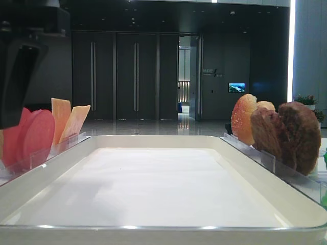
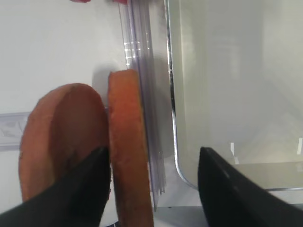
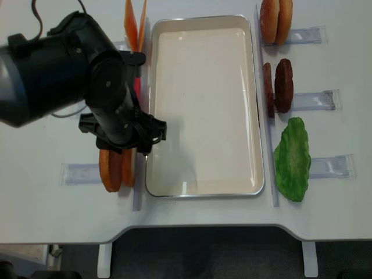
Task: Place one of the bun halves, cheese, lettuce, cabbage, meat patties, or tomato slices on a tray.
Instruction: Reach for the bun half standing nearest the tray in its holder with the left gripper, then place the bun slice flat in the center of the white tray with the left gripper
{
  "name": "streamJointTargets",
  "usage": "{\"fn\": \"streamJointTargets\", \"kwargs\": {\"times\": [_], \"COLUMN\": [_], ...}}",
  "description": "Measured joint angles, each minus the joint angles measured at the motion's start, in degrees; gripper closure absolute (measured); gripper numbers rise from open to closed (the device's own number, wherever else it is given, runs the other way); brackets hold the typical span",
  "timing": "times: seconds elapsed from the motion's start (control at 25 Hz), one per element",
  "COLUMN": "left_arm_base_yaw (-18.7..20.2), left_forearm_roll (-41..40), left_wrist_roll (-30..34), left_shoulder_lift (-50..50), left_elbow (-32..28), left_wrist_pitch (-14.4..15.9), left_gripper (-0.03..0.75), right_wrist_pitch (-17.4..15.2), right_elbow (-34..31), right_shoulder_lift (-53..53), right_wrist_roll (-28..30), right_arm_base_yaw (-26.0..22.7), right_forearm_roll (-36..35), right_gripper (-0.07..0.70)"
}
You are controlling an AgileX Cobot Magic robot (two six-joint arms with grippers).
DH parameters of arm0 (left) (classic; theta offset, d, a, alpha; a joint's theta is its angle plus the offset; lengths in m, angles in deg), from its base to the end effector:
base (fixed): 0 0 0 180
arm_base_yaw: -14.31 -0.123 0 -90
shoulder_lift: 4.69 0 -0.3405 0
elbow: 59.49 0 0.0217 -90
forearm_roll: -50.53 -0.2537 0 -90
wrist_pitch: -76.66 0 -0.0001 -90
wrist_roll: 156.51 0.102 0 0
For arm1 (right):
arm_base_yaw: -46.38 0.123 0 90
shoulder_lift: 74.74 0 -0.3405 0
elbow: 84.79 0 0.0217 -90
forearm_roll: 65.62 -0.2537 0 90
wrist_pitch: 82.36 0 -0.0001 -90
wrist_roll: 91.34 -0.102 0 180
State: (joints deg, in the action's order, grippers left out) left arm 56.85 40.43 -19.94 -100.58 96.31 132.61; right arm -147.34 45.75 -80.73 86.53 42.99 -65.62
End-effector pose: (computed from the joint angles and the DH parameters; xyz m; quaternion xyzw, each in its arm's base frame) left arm 0.2111 -0.1736 0.2527 0.0390 0.9959 0.0311 0.0760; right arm -0.0540 0.0032 0.2685 0.0418 0.8669 -0.0055 0.4967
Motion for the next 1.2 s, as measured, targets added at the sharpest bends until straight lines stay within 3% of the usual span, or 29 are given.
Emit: {"fn": "streamJointTargets", "kwargs": {"times": [0.32,0.88,1.2], "left_arm_base_yaw": [0.0,0.0,0.0], "left_forearm_roll": [-0.1,-1.8,-2.0], "left_wrist_roll": [0.7,1.1,1.1], "left_shoulder_lift": [-1.3,-1.3,-0.2], "left_elbow": [-0.1,-0.1,-0.1], "left_wrist_pitch": [0.6,6.1,7.2], "left_gripper": [0.274,0.587,0.588], "right_wrist_pitch": [0.0,0.0,0.0], "right_elbow": [0.0,0.0,0.0], "right_shoulder_lift": [0.0,0.0,0.0], "right_wrist_roll": [0.0,0.0,0.0], "right_arm_base_yaw": [0.0,0.0,0.0], "right_forearm_roll": [0.0,0.0,0.0], "right_gripper": [0.16,0.16,0.16]}}
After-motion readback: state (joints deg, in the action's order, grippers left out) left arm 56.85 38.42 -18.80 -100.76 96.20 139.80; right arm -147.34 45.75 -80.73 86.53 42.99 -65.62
